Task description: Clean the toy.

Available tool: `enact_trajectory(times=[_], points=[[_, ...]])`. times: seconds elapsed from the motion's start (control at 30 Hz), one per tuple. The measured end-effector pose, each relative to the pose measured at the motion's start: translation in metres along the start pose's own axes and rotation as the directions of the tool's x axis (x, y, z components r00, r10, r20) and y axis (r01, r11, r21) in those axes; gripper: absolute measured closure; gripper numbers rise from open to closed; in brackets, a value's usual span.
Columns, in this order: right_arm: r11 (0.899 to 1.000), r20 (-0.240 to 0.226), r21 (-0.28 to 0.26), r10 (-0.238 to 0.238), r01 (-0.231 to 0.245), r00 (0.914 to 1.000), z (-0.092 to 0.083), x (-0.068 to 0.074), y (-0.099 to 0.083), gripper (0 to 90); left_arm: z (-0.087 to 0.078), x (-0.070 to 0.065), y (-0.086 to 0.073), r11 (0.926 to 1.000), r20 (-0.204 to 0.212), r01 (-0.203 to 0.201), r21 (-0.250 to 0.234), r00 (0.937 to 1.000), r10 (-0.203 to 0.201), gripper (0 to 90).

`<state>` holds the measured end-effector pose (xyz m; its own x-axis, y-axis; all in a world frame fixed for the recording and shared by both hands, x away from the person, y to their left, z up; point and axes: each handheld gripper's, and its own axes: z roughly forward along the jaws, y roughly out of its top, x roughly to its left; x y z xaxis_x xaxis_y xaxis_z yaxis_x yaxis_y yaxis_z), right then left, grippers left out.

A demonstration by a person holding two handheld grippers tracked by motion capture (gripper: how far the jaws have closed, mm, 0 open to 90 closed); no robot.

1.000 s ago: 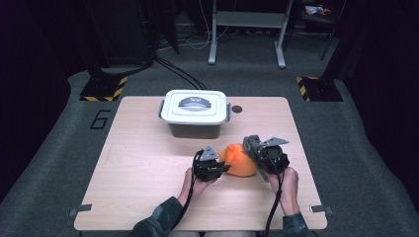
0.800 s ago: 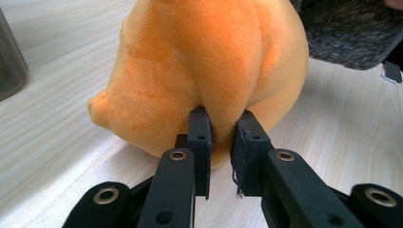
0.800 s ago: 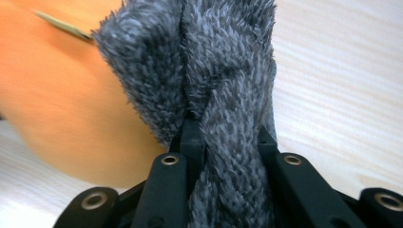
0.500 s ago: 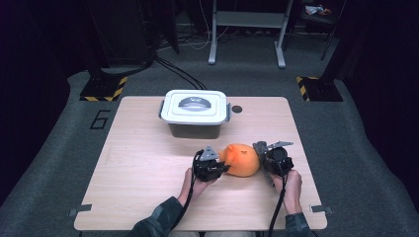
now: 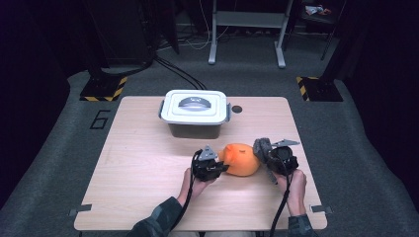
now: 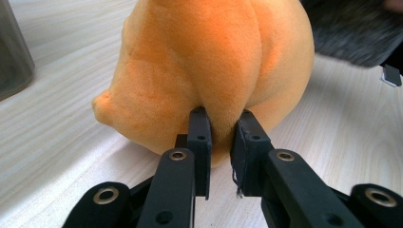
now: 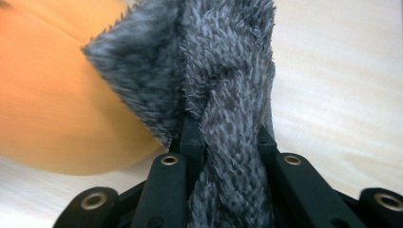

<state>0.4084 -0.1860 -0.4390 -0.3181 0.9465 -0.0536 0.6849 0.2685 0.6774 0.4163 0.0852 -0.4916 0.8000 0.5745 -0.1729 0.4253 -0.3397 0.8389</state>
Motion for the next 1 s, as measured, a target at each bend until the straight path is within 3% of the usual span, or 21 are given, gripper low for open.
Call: enact_trajectory(times=[0.23, 0.4, 0.47, 0.6, 0.73, 1.0], points=[[0.991, -0.043, -0.088, -0.109, 0.105, 0.9931, -0.032, 0.037, 0.022, 73.9, 0.001, -0.003, 0.003, 0.9999, -0.003, -0.010, -0.005, 0.9999, 0.010, 78.9], [0.975, -0.073, -0.086, -0.209, 0.203, 0.9752, -0.028, 0.066, 0.033, 73.8, 0.000, -0.004, 0.004, 0.9998, -0.002, -0.020, -0.003, 0.9998, 0.020, 78.9], [0.974, -0.086, -0.080, -0.220, 0.214, 0.9716, -0.023, 0.072, 0.034, 73.8, 0.000, -0.004, 0.003, 0.9999, -0.004, -0.013, -0.001, 0.9999, 0.013, 78.9], [0.977, -0.098, -0.070, -0.209, 0.203, 0.9731, -0.016, 0.071, 0.034, 74.0, 0.000, -0.002, 0.002, 1.0000, 0.001, -0.007, 0.000, 1.0000, 0.007, 78.9], [0.980, -0.071, -0.056, -0.194, 0.190, 0.9784, -0.015, 0.065, 0.031, 74.0, 0.002, -0.002, 0.002, 0.9999, 0.006, -0.012, 0.001, 0.9999, 0.012, 78.9], [0.991, -0.037, -0.022, -0.129, 0.129, 0.9909, -0.010, 0.041, 0.022, 74.0, 0.002, -0.001, 0.002, 1.0000, 0.007, -0.007, 0.003, 0.9999, 0.007, 78.9]])
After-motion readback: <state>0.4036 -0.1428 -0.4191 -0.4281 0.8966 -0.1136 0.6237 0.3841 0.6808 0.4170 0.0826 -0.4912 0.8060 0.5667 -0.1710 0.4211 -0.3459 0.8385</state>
